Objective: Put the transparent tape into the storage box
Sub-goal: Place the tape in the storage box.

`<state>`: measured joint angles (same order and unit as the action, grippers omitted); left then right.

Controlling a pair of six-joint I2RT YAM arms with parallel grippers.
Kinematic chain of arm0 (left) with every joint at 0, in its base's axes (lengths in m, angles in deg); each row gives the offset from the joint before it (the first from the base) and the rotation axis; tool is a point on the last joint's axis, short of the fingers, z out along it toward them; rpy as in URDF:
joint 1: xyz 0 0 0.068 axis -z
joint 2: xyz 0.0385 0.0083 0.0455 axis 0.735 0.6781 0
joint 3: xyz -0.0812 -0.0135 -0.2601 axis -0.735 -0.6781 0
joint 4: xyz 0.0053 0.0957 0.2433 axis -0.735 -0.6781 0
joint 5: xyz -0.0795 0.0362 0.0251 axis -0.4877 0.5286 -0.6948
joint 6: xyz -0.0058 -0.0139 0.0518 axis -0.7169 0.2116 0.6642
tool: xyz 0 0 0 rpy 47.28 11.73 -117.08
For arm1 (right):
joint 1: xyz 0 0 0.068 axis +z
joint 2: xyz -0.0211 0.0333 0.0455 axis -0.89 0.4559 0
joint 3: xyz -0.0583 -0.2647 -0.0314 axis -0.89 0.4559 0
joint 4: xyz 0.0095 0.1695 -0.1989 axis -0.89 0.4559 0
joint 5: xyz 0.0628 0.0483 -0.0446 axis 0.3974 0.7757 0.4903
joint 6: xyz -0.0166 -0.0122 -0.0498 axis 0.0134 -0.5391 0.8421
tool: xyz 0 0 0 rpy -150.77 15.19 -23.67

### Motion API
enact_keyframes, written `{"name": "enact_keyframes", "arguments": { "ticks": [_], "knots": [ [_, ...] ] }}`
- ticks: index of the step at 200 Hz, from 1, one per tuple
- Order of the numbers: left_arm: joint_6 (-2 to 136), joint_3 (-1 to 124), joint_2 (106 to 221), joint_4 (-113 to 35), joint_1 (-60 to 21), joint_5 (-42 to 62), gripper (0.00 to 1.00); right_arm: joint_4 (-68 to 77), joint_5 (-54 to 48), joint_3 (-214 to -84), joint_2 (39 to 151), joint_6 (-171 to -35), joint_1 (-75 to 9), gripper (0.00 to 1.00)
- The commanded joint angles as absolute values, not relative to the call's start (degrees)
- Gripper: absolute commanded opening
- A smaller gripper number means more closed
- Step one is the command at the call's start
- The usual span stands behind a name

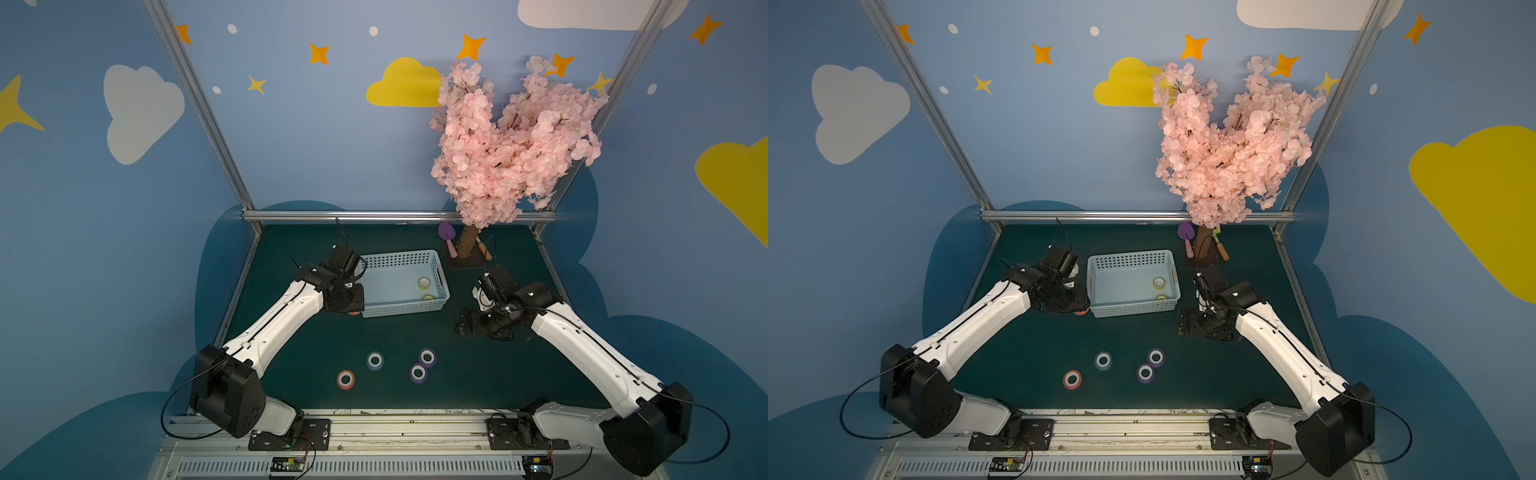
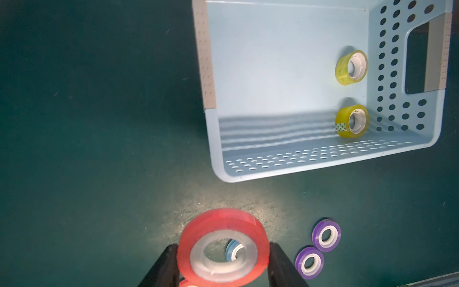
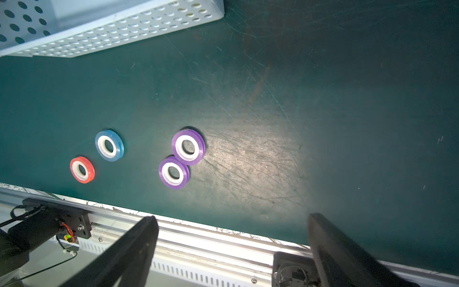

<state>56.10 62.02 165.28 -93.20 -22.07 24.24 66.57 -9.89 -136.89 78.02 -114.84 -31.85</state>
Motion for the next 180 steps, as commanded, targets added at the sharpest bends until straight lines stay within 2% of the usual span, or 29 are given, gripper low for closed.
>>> {"name": "enact_keyframes", "arguments": {
  "ticks": [1, 124, 180],
  "knots": [
    [60.1, 66.4, 169.1, -94.7, -22.3, 24.0, 0.53, 66.2, -10.7, -138.8, 78.5, -113.6, -31.7, 0.98],
    [67.8, 91.1, 196.8, -102.0, -19.2, 27.2, 0.52, 66.6, -14.3, -138.4, 79.4, -113.7, -32.3, 0.98],
    [69.3, 94.9, 203.4, -104.9, -19.0, 28.4, 0.52, 66.6, -15.3, -138.6, 80.5, -114.0, -32.7, 0.98]
  ]
}}
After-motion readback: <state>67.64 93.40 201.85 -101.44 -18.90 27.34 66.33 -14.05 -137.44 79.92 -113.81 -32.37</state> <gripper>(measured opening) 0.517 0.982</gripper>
